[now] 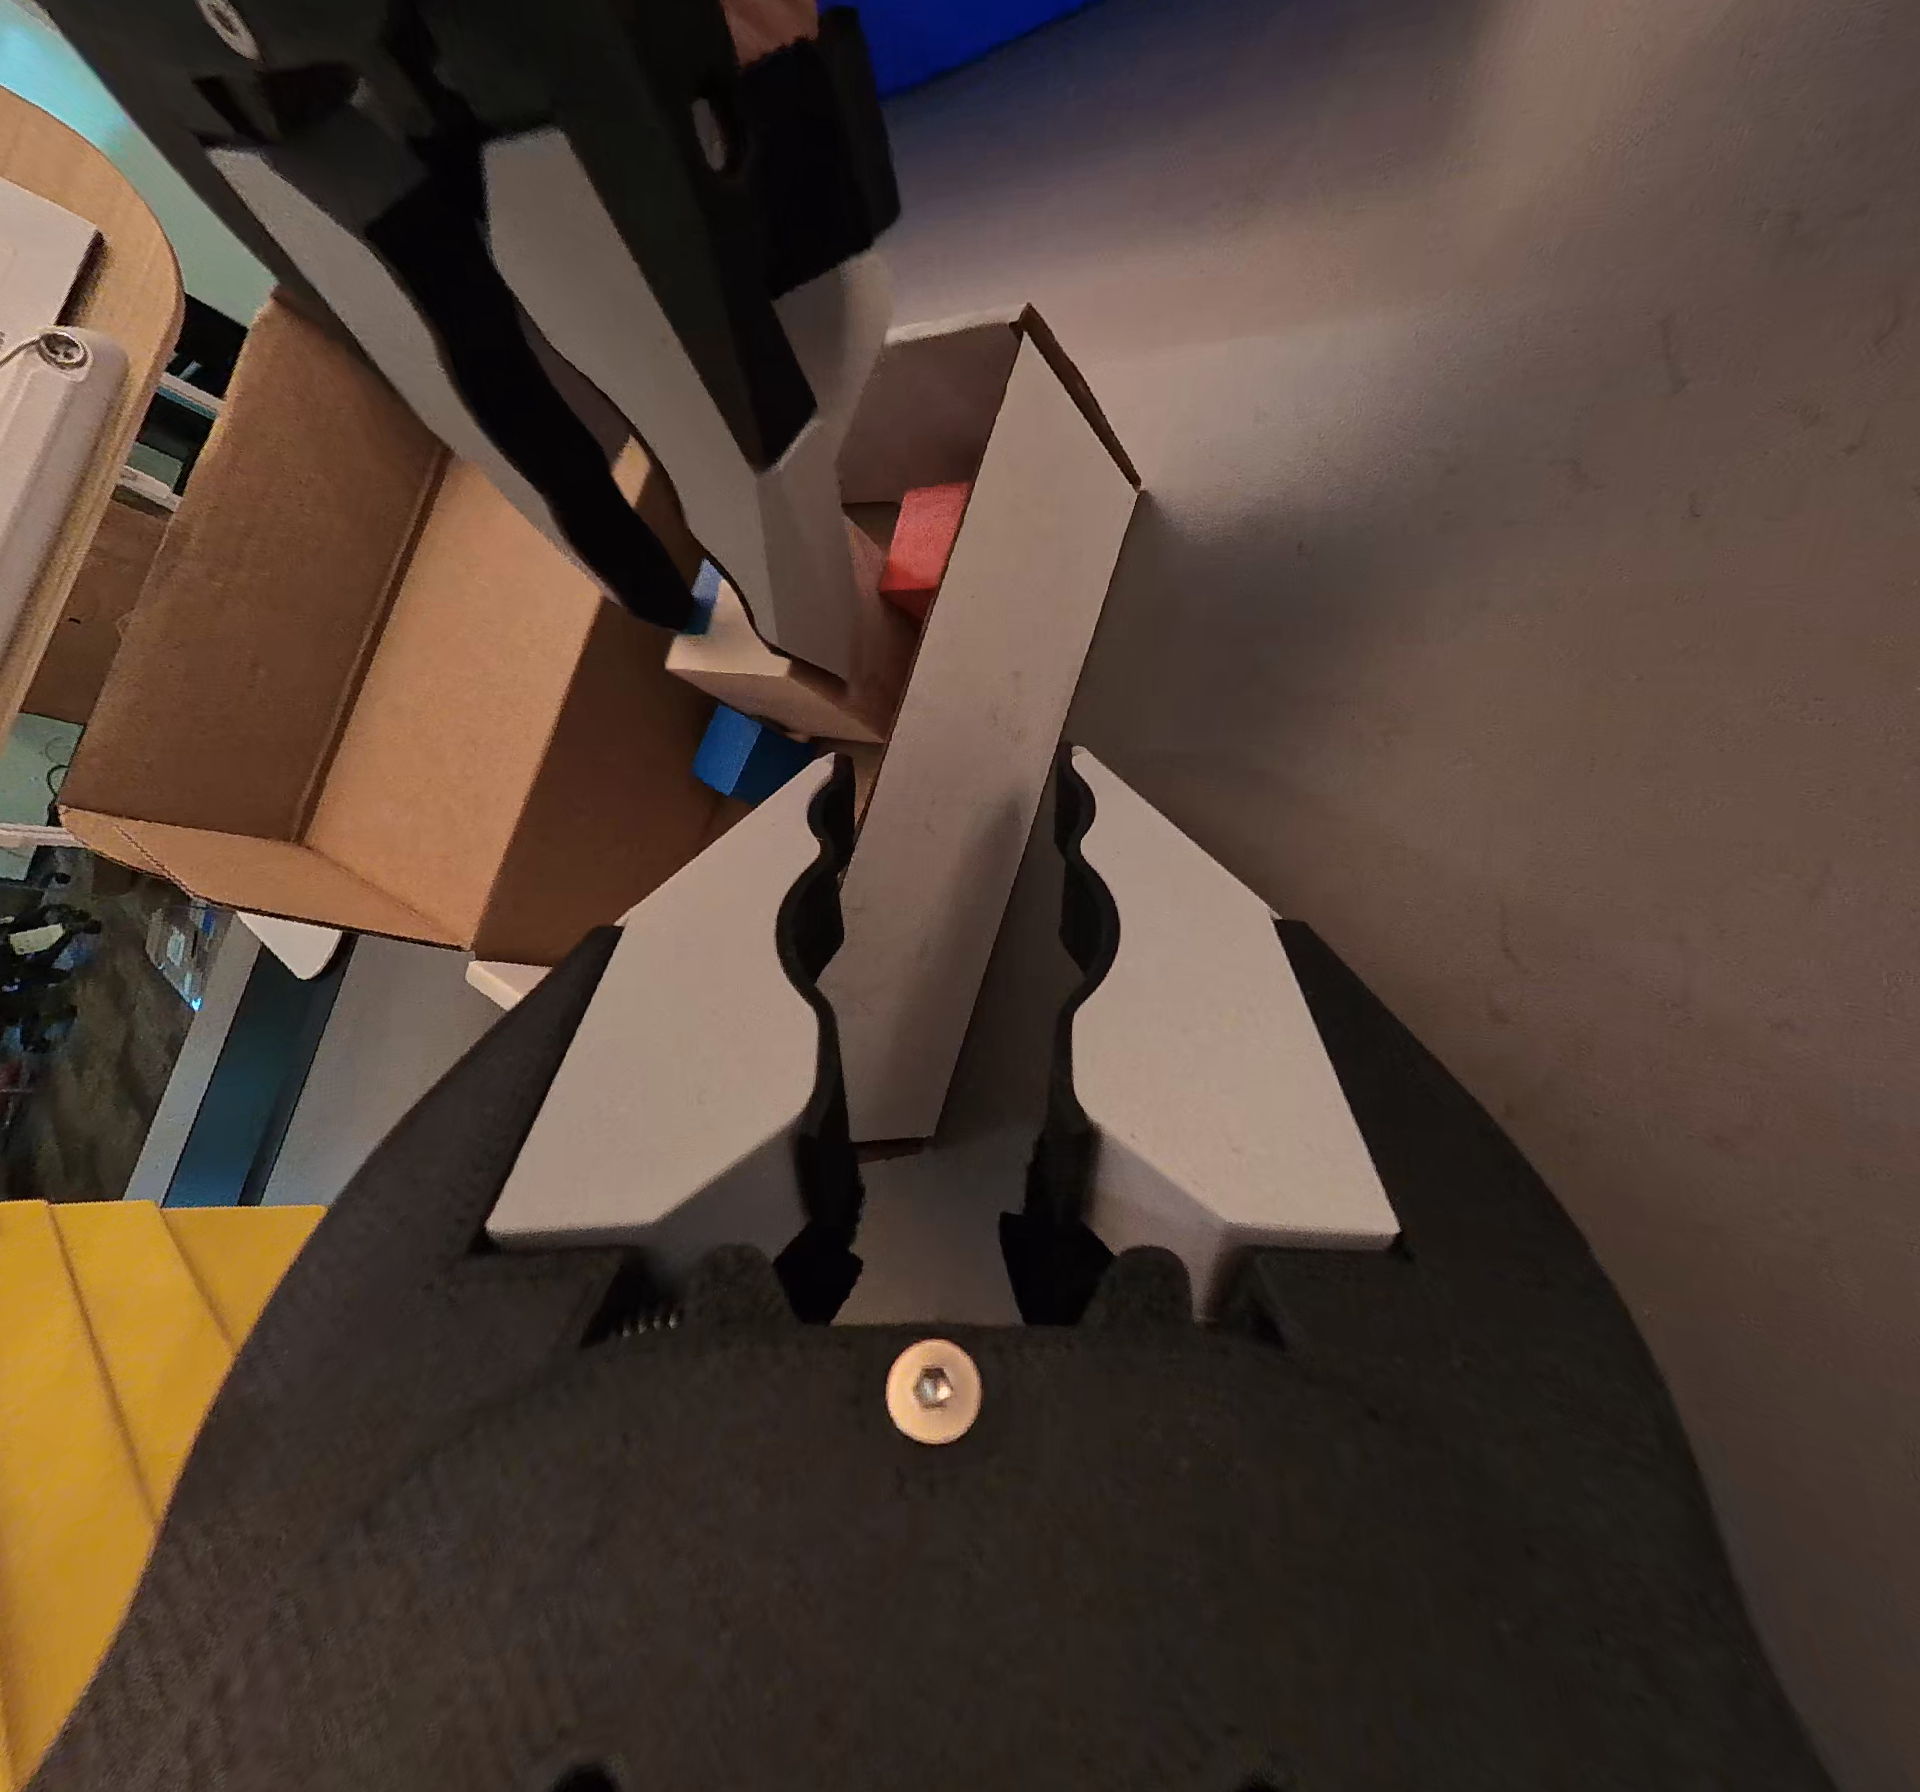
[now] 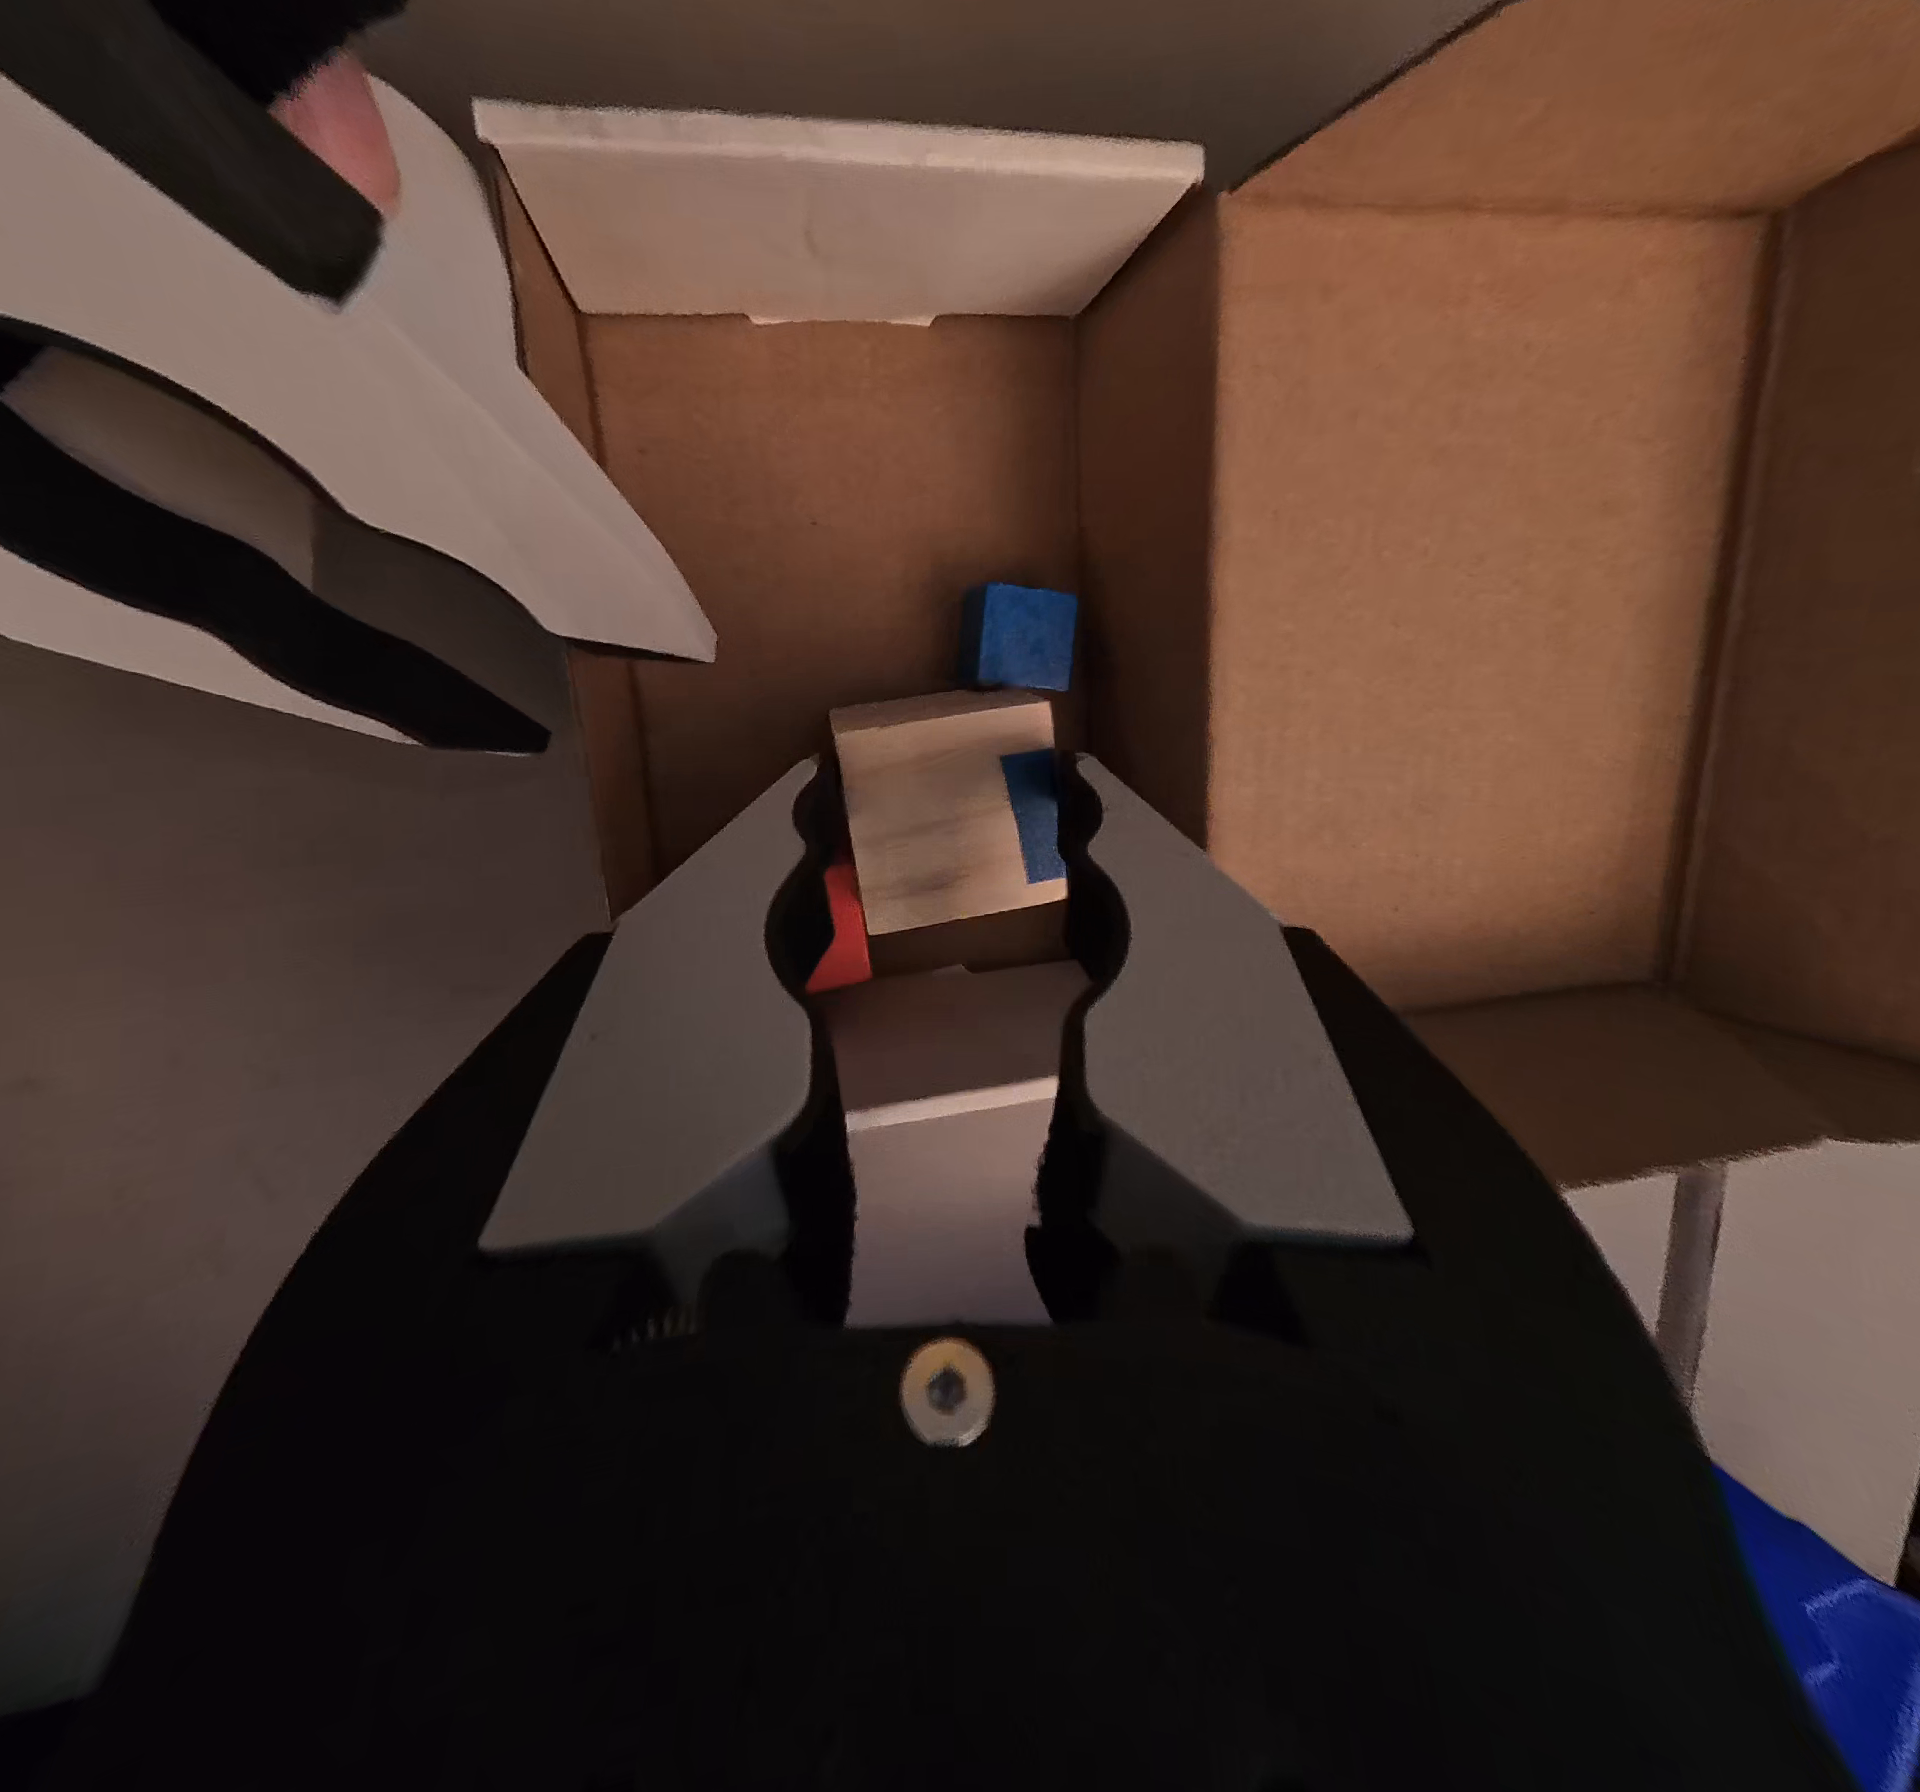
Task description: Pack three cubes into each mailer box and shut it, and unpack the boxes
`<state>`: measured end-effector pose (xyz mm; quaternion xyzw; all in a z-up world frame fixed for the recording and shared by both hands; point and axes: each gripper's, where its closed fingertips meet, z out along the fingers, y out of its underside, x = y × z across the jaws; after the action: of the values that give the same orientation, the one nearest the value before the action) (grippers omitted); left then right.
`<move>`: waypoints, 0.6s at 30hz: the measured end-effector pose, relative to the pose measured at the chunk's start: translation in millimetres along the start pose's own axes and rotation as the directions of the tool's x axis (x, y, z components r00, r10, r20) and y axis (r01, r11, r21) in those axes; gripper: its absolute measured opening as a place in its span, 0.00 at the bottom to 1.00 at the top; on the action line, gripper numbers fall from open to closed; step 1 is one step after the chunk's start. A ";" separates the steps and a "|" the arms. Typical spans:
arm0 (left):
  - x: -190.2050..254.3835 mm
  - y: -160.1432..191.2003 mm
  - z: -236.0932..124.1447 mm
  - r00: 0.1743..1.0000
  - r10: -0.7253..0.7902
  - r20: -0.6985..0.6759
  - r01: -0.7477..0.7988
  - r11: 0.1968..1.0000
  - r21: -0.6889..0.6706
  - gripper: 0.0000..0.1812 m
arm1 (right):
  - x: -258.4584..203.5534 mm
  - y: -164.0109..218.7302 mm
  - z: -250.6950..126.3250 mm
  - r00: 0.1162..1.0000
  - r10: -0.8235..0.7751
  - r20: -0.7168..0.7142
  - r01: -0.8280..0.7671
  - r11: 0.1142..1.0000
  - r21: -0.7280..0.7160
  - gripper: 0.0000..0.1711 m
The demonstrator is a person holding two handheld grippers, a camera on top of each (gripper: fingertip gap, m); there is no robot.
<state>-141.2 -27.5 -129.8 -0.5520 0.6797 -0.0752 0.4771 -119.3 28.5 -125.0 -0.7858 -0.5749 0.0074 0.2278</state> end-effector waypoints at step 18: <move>0.8 0.5 -0.4 1.000 0.006 0.004 -0.006 1.000 -0.008 0.21 | 78.8 286.8 -150.4 0.509 0.805 -0.306 -0.853 0.520 -0.049 0.24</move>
<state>-141.8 -28.1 -130.4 -0.5521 0.6805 -0.0701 0.4766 206.7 -20.1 -75.7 -0.9772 -0.0916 -0.0369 0.1878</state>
